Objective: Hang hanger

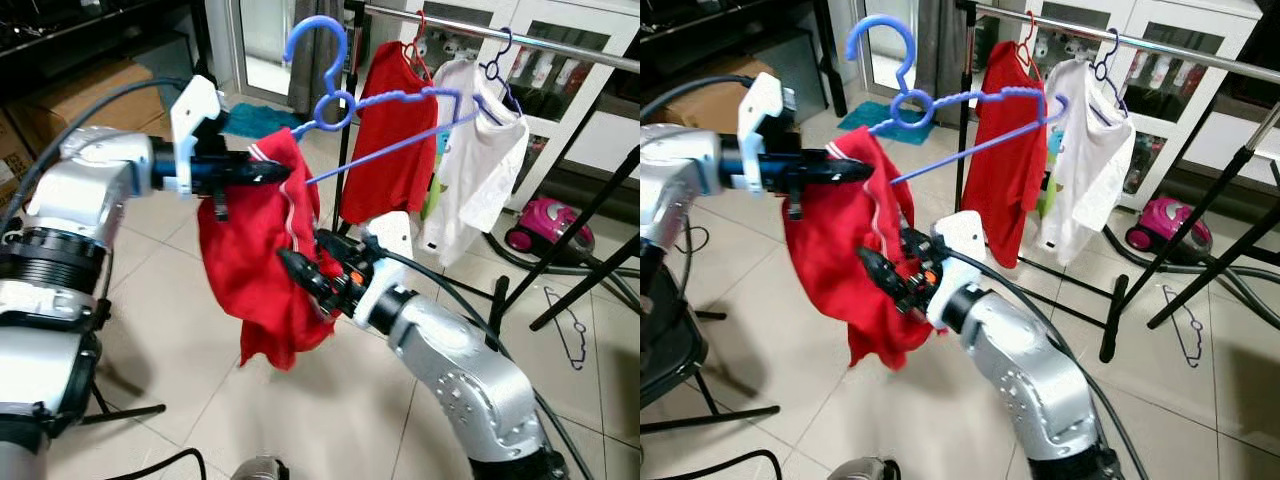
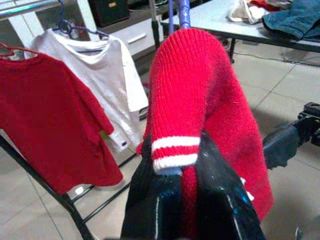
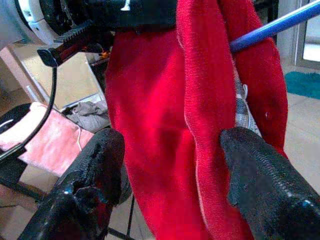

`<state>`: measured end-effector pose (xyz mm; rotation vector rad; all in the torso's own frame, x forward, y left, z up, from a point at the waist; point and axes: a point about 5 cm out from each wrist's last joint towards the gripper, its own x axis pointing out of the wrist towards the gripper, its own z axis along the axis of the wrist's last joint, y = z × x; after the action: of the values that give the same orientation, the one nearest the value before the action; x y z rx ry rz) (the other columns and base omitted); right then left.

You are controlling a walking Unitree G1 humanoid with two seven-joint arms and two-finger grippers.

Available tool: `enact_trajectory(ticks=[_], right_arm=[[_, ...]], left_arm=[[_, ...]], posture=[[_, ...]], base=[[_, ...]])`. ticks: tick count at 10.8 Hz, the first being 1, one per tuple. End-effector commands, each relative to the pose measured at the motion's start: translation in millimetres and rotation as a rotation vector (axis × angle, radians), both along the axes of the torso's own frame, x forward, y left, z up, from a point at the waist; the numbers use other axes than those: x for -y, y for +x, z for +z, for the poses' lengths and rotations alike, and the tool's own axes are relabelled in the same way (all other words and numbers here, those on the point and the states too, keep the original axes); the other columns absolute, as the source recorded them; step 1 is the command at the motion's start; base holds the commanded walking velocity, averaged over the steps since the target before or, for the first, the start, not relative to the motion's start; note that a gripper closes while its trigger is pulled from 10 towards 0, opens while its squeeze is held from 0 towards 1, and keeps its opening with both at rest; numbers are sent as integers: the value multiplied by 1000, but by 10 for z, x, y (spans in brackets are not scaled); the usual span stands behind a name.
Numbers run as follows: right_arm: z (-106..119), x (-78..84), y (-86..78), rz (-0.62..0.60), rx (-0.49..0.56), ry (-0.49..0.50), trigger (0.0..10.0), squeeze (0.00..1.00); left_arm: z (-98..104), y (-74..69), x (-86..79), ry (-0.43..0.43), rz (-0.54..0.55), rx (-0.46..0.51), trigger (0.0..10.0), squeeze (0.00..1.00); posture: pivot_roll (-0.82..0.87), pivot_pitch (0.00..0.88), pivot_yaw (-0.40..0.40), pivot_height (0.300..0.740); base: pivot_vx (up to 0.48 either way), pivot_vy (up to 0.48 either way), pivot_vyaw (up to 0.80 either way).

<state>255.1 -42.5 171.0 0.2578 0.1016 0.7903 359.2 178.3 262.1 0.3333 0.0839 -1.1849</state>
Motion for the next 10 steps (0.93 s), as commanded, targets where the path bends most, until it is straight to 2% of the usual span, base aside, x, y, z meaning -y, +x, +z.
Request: enact_trajectory(ticks=[1, 2, 3, 4, 6, 7, 8, 9, 10], right_arm=[[22, 1, 18, -10, 0, -8, 10000, 0], [-55, -10, 27, -33, -7, -91, 10000, 0], [-97, -1, 45, -52, -17, -119, 10000, 0], [-231, 43, 70, -86, -20, -208, 10000, 0], [-381, 139, 107, -132, -31, -255, 9922, 0], [-453, 203, 118, -151, -28, -281, 8039, 0], [-484, 235, 109, -154, -26, -277, 8000, 0], [-489, 240, 72, -124, -12, -243, 9176, 0], [-494, 240, 41, -100, -8, -219, 9451, 0]], left_arm=[[97, -10, 38, -12, -9, 52, 0, 0], [97, -47, 103, -46, -39, 42, 0, 0], [118, -61, 132, -56, -52, 42, 0, 0], [210, -125, 167, -96, -90, 43, 0, 0], [315, -244, 141, -110, -142, 30, 0, 0], [377, -326, 56, -93, -151, 25, 0, 0], [427, -409, -36, -81, -161, 8, 0, 0], [477, -467, -108, -81, -168, -3, 0, 0], [504, -489, -139, -80, -171, -9, 0, 0]], posture=[[187, 79, -2, 740], [187, 79, -2, 740], [186, 77, 1, 740], [188, 76, 2, 740], [200, 73, 0, 740], [207, 70, -2, 740], [213, 69, -5, 740], [219, 68, -10, 740], [219, 68, -10, 740]], base=[[0, 0, 0], [0, 0, 0], [0, 0, 0], [0, 0, 0], [0, 0, 0], [0, 0, 0], [0, 0, 0], [0, 0, 0], [0, 0, 0]])
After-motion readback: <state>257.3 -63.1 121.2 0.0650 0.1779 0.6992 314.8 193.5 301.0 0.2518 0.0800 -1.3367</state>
